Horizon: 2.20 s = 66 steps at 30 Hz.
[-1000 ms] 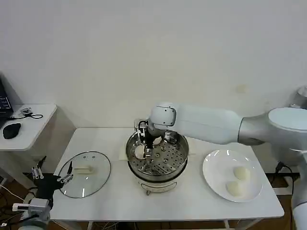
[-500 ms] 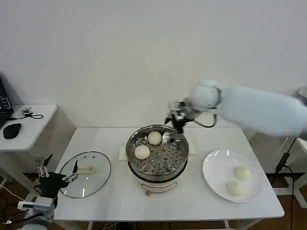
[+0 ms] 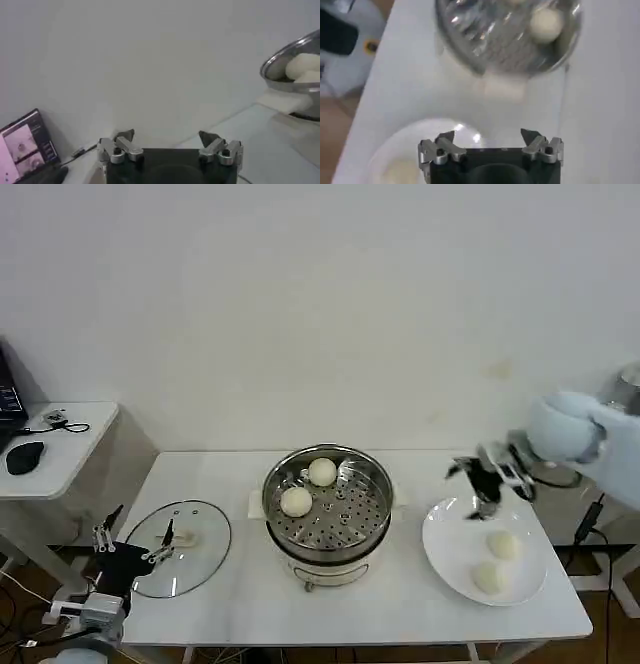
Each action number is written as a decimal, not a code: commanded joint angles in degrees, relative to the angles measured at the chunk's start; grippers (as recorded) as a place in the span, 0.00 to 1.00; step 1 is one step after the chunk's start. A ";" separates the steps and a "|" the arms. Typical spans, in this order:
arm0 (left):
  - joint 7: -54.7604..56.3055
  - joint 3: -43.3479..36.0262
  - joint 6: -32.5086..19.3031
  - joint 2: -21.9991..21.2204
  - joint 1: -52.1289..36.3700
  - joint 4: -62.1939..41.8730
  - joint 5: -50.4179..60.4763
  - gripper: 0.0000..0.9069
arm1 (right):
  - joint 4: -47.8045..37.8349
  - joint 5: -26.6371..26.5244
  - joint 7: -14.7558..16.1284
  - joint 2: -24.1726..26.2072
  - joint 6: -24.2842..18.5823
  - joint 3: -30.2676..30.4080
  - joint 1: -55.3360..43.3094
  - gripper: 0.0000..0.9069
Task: Take steamed baozi put them in steamer then cover it.
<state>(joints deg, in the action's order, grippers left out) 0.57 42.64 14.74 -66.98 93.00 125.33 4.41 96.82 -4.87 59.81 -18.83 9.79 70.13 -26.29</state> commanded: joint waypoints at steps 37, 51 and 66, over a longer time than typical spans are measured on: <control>0.13 -0.82 -0.10 -1.11 -0.61 -3.72 1.56 1.00 | -11.52 14.72 -3.05 -5.88 -0.92 -26.88 40.04 0.87; 0.06 -0.47 0.27 -0.53 -1.27 -3.40 1.30 1.00 | -12.16 14.21 -1.03 -6.14 -0.56 -25.92 37.12 0.66; -0.02 0.63 0.04 -0.34 -0.92 -3.67 0.96 1.00 | -14.64 7.09 5.20 -11.20 -4.34 -23.44 6.47 0.67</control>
<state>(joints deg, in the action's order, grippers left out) 0.58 43.27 14.81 -67.32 92.04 121.61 5.39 83.62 6.15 62.34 -26.37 6.83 44.54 -0.91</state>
